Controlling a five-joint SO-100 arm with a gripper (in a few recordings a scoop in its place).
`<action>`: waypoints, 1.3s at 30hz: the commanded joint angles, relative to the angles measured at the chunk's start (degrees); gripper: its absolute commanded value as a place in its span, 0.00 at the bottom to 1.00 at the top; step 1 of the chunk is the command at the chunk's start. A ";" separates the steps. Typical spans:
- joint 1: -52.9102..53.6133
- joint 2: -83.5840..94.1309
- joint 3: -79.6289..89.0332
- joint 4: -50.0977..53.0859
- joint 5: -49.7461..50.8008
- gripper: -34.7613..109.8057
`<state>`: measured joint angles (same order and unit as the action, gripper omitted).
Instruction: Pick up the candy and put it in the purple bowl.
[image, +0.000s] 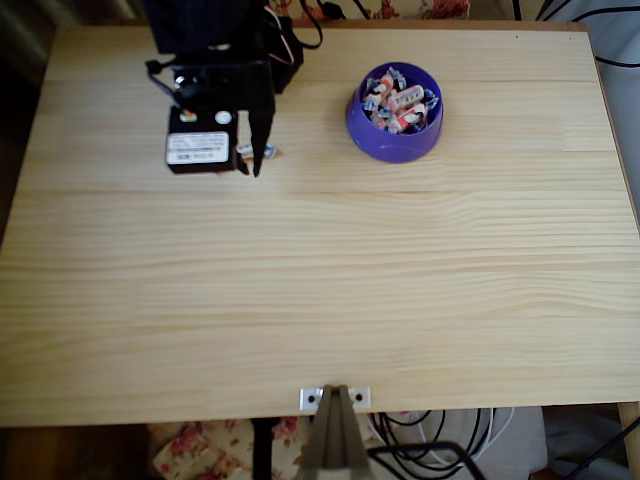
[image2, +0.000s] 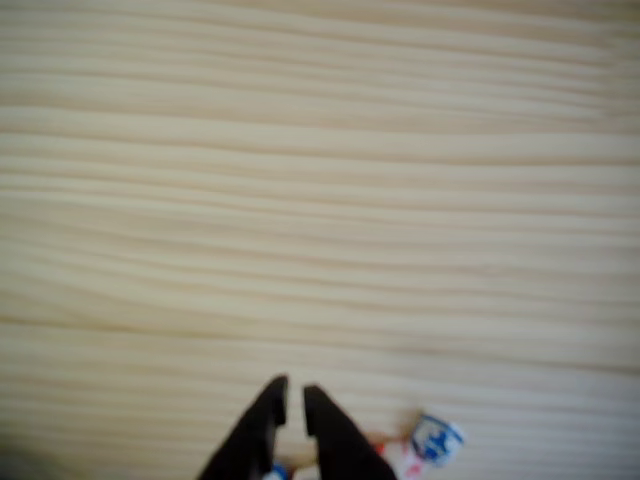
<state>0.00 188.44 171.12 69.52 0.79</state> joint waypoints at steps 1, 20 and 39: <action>0.70 0.62 -0.70 -1.23 0.53 0.26; -4.48 0.62 -2.99 -5.27 14.41 0.24; -5.89 -59.50 -53.79 8.09 16.79 0.24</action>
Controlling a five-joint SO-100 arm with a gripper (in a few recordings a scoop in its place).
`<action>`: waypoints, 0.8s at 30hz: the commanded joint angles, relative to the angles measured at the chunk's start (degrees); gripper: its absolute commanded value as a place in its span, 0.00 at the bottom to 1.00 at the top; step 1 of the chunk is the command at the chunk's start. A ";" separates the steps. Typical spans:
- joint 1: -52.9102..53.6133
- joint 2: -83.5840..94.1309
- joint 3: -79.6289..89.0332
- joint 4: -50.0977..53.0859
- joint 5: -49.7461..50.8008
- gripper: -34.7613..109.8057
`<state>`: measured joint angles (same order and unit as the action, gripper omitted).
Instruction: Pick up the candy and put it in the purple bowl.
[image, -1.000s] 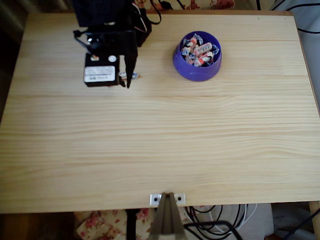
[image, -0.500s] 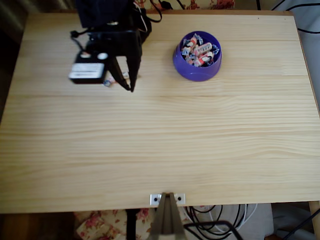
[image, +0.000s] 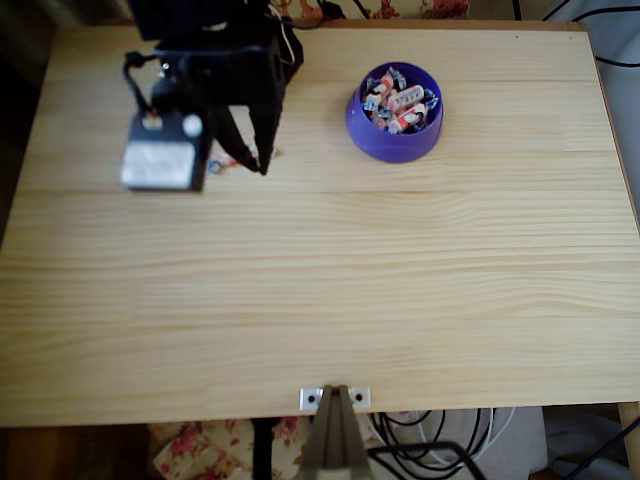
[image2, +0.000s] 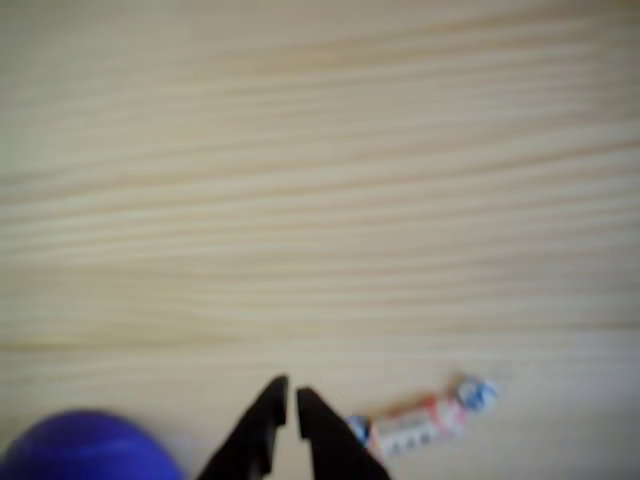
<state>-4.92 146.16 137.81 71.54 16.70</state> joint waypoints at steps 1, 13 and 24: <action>-1.14 -20.30 -23.99 8.35 1.93 0.24; 6.42 -17.84 -24.79 9.32 14.68 0.24; 11.25 14.41 -1.23 1.32 21.71 0.24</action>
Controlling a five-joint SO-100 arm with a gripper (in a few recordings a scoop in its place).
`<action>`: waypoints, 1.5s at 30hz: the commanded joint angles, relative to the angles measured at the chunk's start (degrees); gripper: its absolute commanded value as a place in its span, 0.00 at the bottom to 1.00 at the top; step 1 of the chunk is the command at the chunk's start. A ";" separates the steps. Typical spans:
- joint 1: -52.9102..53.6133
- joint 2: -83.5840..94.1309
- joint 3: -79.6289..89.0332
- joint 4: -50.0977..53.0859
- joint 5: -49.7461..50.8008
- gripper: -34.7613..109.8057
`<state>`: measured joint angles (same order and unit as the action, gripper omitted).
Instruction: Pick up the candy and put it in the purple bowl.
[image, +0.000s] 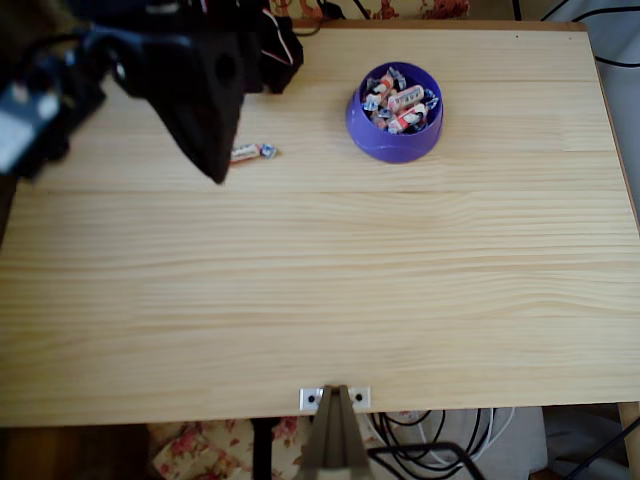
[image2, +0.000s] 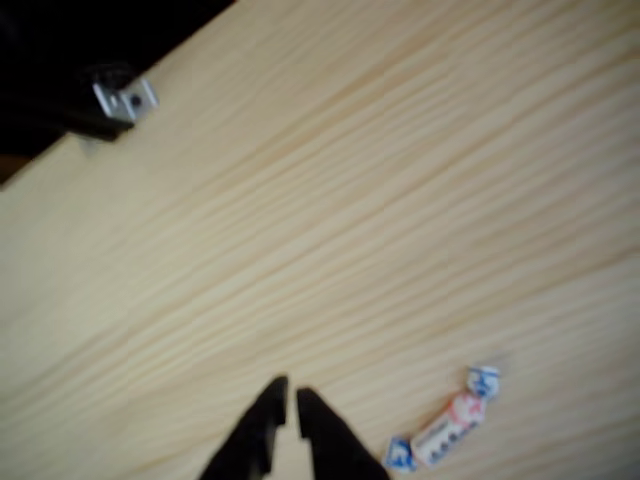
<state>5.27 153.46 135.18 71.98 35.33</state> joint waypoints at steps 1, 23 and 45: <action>1.05 7.56 1.93 1.58 3.43 0.24; 1.76 -1.58 -5.01 25.66 36.65 0.26; -0.53 -13.45 7.21 9.05 48.16 0.39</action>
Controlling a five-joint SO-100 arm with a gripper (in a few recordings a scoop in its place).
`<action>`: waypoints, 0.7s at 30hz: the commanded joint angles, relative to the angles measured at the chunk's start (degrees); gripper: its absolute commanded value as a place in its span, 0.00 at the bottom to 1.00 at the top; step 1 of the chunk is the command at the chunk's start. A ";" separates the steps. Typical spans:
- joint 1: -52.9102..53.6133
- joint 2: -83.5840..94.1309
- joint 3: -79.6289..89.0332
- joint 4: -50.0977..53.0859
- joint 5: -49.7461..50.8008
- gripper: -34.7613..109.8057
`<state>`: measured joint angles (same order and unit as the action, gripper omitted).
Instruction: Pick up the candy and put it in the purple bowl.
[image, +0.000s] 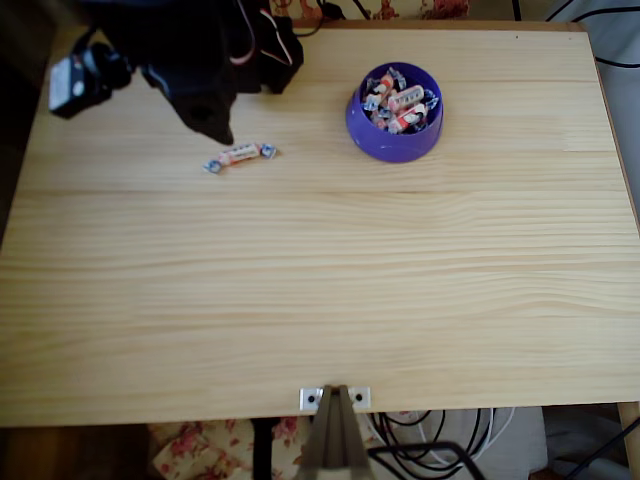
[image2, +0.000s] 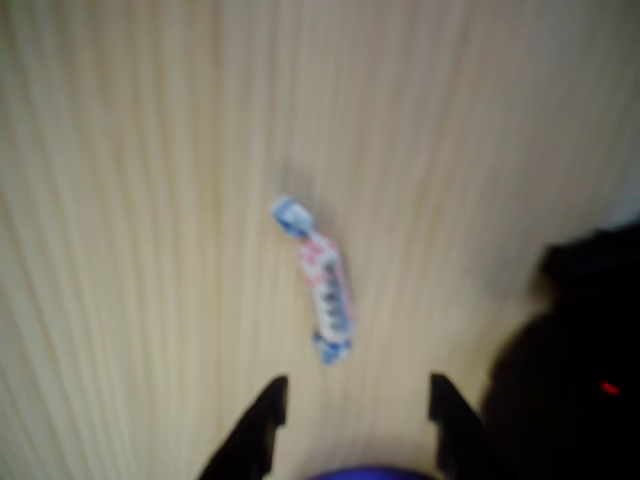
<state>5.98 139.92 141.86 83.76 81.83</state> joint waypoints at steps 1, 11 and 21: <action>-1.85 -0.26 0.97 -4.13 1.93 0.39; -1.23 -4.31 5.10 -11.34 1.14 0.34; 2.72 -13.18 4.75 -14.59 -2.90 0.34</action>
<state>7.38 126.47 147.83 69.70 79.37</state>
